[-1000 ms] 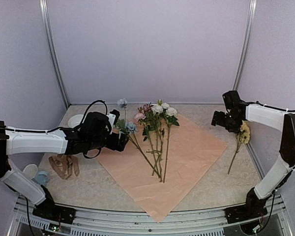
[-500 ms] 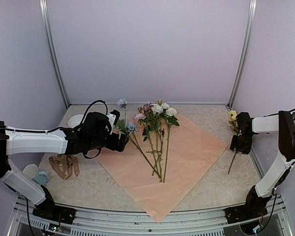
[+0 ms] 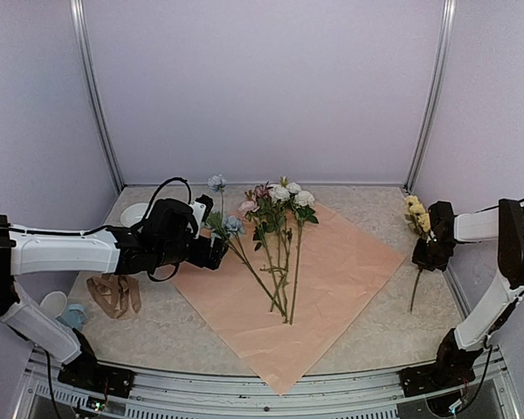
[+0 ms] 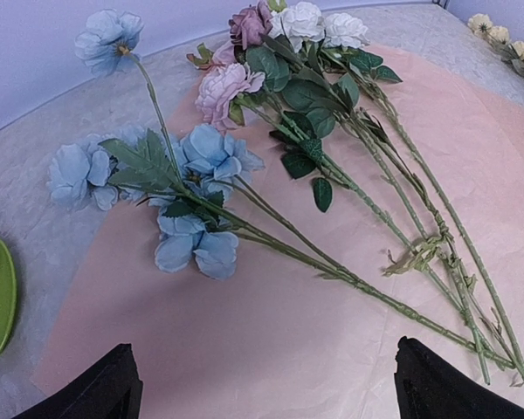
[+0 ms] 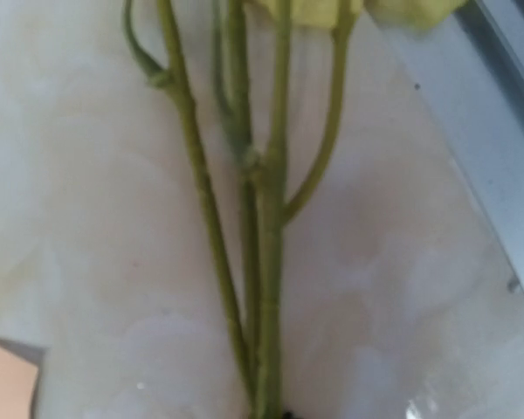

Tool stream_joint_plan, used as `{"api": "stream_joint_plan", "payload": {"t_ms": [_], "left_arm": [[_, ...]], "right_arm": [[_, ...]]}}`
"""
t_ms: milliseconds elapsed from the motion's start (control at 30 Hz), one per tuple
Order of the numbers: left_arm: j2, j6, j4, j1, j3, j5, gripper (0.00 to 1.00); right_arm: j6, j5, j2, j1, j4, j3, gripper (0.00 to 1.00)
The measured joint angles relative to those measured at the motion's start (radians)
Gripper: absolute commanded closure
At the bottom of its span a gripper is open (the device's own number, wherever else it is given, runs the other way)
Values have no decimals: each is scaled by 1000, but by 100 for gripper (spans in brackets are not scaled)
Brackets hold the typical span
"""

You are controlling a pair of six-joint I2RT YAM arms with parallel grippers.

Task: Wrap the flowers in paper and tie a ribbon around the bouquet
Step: Pick up the fake flower from the corner of the board, then place the fake flower on the flattened wrapping paper.

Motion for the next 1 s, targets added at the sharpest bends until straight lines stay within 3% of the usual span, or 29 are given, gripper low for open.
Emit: {"api": "stream_joint_plan", "payload": {"t_ms": [167, 367, 467, 567, 767, 867, 1000], "left_arm": [[-8, 4, 0, 0, 0, -3, 1], [-11, 5, 0, 0, -2, -3, 1], [-10, 4, 0, 0, -2, -3, 1], [-1, -2, 1, 5, -2, -4, 1], [30, -20, -2, 15, -1, -5, 1], [31, -23, -14, 16, -1, -4, 1], [31, -24, -21, 18, -5, -3, 1]], "right_arm": [[-32, 13, -43, -1, -53, 3, 100], [-62, 74, -256, 48, -169, 128, 100], [-42, 108, -343, 161, -161, 222, 100], [24, 122, -370, 359, -107, 249, 100], [181, 47, -123, 740, 79, 270, 100], [254, -25, 90, 821, 146, 338, 100], [320, -76, 221, 849, 188, 365, 100]]}}
